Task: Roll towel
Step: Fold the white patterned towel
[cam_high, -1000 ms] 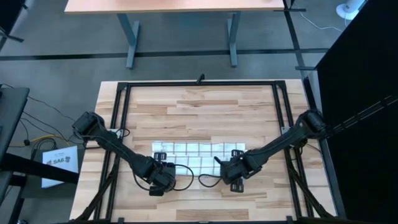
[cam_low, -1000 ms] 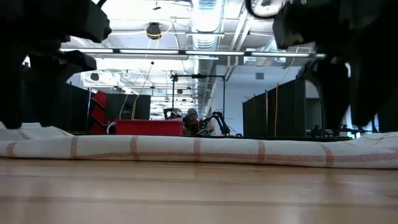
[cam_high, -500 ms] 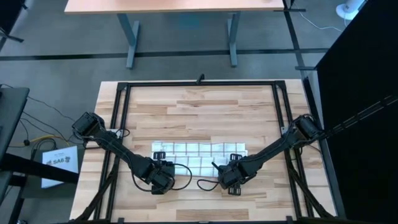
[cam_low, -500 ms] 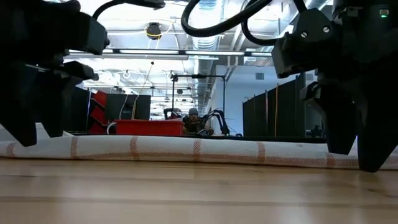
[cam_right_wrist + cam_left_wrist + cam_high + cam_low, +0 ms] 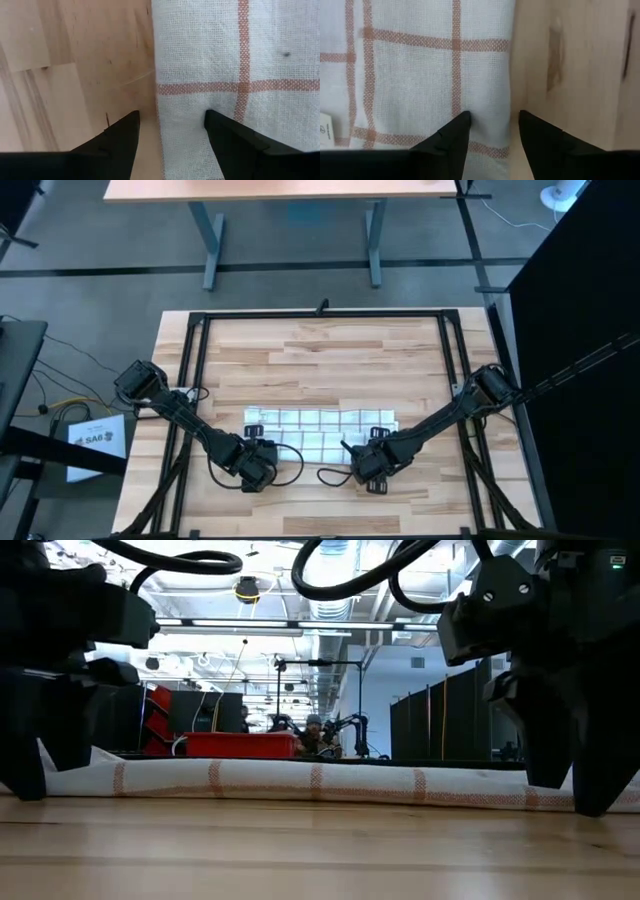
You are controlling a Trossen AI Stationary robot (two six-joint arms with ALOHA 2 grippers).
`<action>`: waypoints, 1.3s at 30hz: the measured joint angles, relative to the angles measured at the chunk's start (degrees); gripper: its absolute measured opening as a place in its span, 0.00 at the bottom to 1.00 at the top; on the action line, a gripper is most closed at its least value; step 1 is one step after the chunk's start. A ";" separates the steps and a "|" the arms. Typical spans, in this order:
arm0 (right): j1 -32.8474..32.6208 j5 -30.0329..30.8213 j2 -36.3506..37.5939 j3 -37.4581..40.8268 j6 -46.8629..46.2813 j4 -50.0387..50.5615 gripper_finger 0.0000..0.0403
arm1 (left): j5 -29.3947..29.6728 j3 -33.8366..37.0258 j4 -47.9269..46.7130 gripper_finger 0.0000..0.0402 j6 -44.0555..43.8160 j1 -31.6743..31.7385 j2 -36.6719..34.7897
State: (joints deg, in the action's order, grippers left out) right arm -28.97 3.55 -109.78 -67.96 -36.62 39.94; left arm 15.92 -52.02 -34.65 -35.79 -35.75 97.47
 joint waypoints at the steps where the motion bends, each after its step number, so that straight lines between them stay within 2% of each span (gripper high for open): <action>1: 0.02 -0.11 0.00 0.00 0.00 0.11 0.48 | 0.02 0.01 0.00 0.34 -0.26 0.06 0.00; 4: 0.28 -0.38 -0.02 0.02 -0.19 0.65 0.36 | 0.41 0.07 -0.21 0.21 -0.64 0.26 0.00; 7: 0.37 -1.20 -0.04 0.04 -0.37 0.79 0.20 | 0.44 0.10 -0.39 0.05 -1.07 0.31 0.00; 10: 0.31 -3.02 -0.04 0.04 -0.46 0.02 0.04 | 0.37 0.10 -0.42 0.01 -2.62 0.31 0.00; 13: 0.31 -3.83 -0.02 0.03 -1.51 -0.14 0.02 | -0.35 -0.07 -0.60 0.01 -4.08 0.33 0.02; 17: 0.22 -5.71 1.05 -0.40 -2.54 -0.07 0.01 | -4.91 -2.01 -2.03 0.00 -4.12 0.37 -0.25; 21: -0.28 -7.53 3.47 -1.89 -4.01 -0.23 0.01 | -9.30 -3.76 -2.48 0.00 -4.14 0.31 -1.94; 27: -1.89 -10.38 5.43 -2.07 -7.76 -3.42 0.01 | -12.28 -4.65 -4.85 0.00 -5.60 0.80 -5.52; 33: -2.71 -14.04 5.82 -2.15 -9.92 -5.56 0.01 | -16.34 -4.67 -7.42 0.00 -4.54 3.71 -10.19; 39: -1.85 -14.43 6.34 -2.16 -9.75 -5.42 0.01 | -20.18 -4.69 -7.96 0.00 1.09 8.89 -12.55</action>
State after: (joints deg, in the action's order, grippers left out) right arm -30.83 -10.87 -103.44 -70.13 -46.38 34.53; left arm -4.26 -56.71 -42.61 -34.70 -26.85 84.93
